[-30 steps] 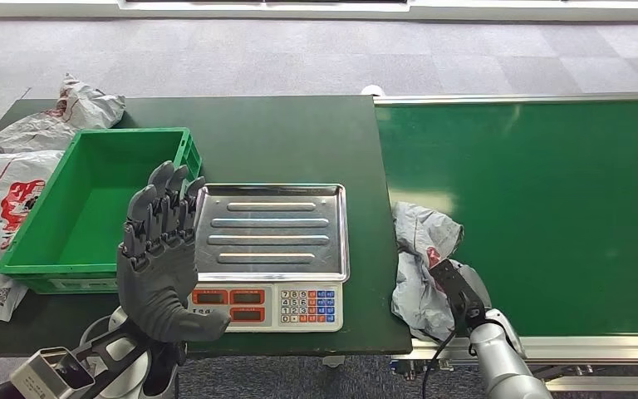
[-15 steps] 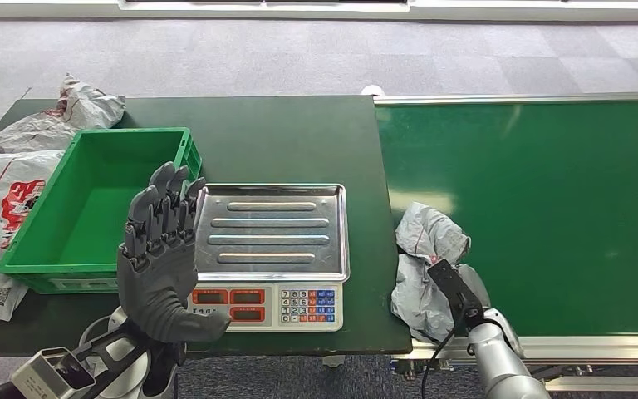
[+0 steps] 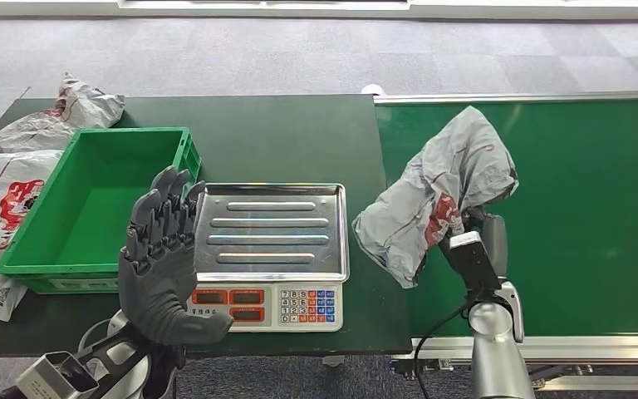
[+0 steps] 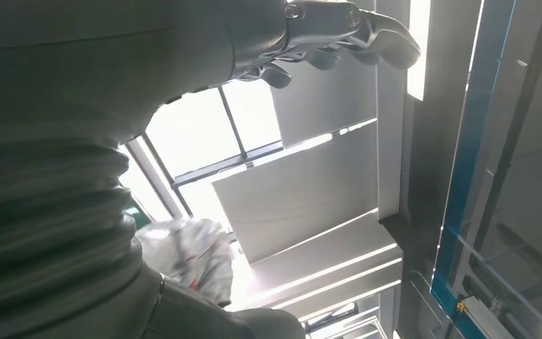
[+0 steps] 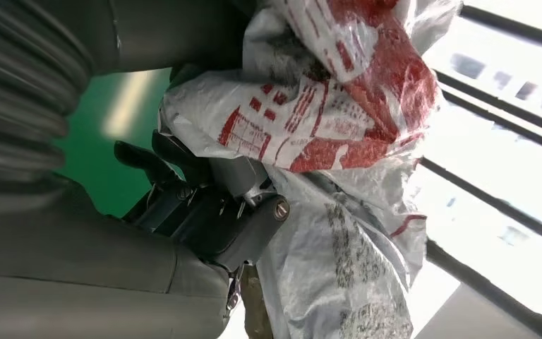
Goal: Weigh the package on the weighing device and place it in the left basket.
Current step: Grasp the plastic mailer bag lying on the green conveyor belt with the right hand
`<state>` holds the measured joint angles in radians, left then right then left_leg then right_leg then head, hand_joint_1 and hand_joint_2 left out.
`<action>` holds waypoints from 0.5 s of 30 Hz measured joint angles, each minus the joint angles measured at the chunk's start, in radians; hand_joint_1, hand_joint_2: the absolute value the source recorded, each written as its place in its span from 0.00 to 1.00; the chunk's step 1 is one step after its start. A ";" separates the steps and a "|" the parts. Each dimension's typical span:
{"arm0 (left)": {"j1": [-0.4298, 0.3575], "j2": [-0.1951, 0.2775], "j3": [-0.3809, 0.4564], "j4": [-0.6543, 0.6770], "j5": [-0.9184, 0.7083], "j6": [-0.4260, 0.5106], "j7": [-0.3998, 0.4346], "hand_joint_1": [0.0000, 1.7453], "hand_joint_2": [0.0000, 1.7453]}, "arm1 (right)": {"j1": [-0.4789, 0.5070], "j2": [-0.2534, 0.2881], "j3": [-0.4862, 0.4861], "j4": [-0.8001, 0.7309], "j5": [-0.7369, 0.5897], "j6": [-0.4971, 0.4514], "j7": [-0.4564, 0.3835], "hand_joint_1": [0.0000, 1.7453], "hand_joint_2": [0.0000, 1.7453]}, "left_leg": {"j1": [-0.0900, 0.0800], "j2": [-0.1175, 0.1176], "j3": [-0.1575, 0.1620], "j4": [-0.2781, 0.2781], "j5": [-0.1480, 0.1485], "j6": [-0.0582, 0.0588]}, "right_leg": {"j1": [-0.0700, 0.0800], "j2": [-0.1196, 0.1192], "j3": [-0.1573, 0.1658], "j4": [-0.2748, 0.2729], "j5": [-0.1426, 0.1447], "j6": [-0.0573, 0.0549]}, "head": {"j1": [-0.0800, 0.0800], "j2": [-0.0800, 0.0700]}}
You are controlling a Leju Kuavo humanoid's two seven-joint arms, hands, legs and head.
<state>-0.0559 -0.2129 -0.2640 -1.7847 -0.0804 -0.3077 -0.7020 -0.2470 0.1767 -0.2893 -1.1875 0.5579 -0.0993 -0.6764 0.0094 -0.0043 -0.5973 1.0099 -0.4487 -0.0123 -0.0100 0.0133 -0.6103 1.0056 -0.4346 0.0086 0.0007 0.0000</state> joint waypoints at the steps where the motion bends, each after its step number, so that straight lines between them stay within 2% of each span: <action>1: 0.000 0.000 0.000 0.000 -0.002 0.000 0.000 0.00 1.00 | 0.011 0.008 0.025 -0.072 0.003 0.004 0.004 1.00 1.00 | 0.000 -0.001 -0.001 0.000 0.000 0.000 | 0.000 -0.001 0.000 0.000 0.000 0.000 | 0.000 0.000; 4: 0.002 0.001 0.000 0.000 -0.003 0.000 0.000 0.00 1.00 | 0.037 0.025 0.089 -0.253 0.026 -0.002 0.013 1.00 1.00 | 0.000 -0.003 -0.002 0.000 0.001 0.000 | 0.000 -0.004 0.000 0.000 -0.001 0.001 | 0.000 0.000; 7: 0.003 0.002 0.000 0.000 -0.002 0.000 0.000 0.00 1.00 | 0.050 0.033 0.120 -0.360 0.043 -0.019 0.016 1.00 1.00 | 0.000 -0.003 -0.001 0.000 0.001 0.001 | -0.001 -0.004 0.001 0.000 -0.001 0.001 | 0.000 0.000; 12: 0.002 0.002 0.000 0.000 0.001 -0.005 0.000 0.00 1.00 | 0.068 0.044 0.135 -0.434 0.081 -0.082 0.027 1.00 1.00 | 0.000 -0.003 -0.002 0.000 0.000 0.001 | -0.002 -0.004 0.001 0.000 -0.001 0.001 | 0.000 0.000; 15: -0.003 0.002 -0.003 0.002 0.006 -0.024 0.000 0.00 1.00 | 0.063 0.050 0.166 -0.433 0.104 -0.069 0.035 1.00 1.00 | 0.000 -0.003 -0.002 0.000 0.000 0.001 | -0.001 -0.004 0.001 0.000 -0.001 0.001 | 0.000 0.000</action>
<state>-0.0590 -0.2113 -0.2674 -1.7823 -0.0749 -0.3320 -0.7019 -0.1841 0.2266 -0.1234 -1.6200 0.6617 -0.1686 -0.6417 0.0093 -0.0072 -0.5988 1.0100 -0.4484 -0.0115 -0.0112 0.0090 -0.6093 1.0055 -0.4354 0.0096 0.0008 0.0000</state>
